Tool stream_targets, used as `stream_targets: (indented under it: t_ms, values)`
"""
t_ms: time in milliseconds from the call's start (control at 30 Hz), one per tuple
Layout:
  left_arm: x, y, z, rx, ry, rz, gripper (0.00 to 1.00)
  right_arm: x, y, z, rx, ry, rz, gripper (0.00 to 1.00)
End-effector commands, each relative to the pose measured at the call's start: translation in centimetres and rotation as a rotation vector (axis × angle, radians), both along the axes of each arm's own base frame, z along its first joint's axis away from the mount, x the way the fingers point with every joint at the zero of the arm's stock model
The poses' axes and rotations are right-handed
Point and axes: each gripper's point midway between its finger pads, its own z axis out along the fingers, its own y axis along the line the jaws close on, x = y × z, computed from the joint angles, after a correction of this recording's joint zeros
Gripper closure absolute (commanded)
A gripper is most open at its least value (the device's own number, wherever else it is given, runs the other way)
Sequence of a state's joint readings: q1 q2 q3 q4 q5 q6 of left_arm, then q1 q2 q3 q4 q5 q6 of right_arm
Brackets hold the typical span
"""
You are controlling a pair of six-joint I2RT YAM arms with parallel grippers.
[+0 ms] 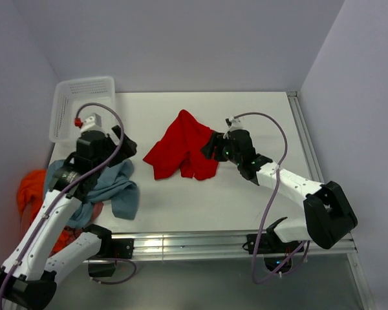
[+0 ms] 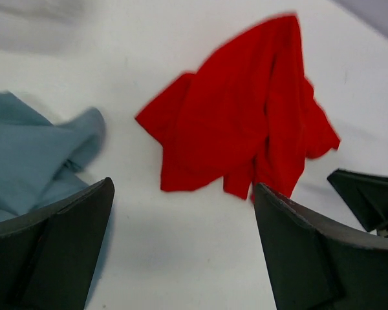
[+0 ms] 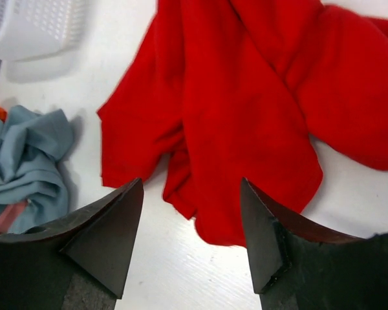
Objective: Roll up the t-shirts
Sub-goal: Flatten the tshirt
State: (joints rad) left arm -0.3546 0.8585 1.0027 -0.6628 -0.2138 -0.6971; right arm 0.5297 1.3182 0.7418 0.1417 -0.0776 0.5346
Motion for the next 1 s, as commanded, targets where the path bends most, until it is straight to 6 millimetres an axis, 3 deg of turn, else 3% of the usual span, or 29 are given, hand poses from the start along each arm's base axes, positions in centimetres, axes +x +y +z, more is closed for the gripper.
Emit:
stream_targets:
  t_ms: [0, 100, 200, 600, 700, 800, 900, 967]
  values:
    - [0.8, -3.2, -3.1, -0.062, 0.008, -0.038, 0.06, 0.8, 0.1, 1.2, 0.060, -0.109, -0.029, 0.33]
    - [0.7, -5.2, -5.9, -0.079, 0.042, -0.089, 0.09, 0.6, -0.5, 0.3, 0.054, -0.115, -0.055, 0.37]
    - [1.0, -6.2, -10.5, -0.051, 0.151, -0.119, 0.09, 0.4, -0.7, 0.0, 0.059, -0.126, -0.066, 0.39]
    - [1.1, -4.7, -18.9, -0.035, 0.330, -0.085, 0.10, 0.6, -1.4, -1.4, 0.040, -0.120, -0.112, 0.41]
    - [1.1, -2.9, -20.3, -0.046, 0.359, -0.031, 0.10, 0.5, -1.3, -1.4, 0.039, -0.121, -0.109, 0.41]
    - [0.8, -1.3, -20.5, -0.115, 0.348, 0.021, 0.14, 0.5, -1.5, -1.3, 0.036, -0.127, -0.119, 0.42]
    - [0.4, 4.1, -20.6, -0.160, 0.330, 0.272, 0.23, 0.6, -1.7, -1.4, 0.030, -0.124, -0.127, 0.42]
    - [-0.5, 6.5, -20.4, -0.147, 0.320, 0.408, 0.26, 0.6, -1.6, -1.6, 0.029, -0.116, -0.130, 0.41]
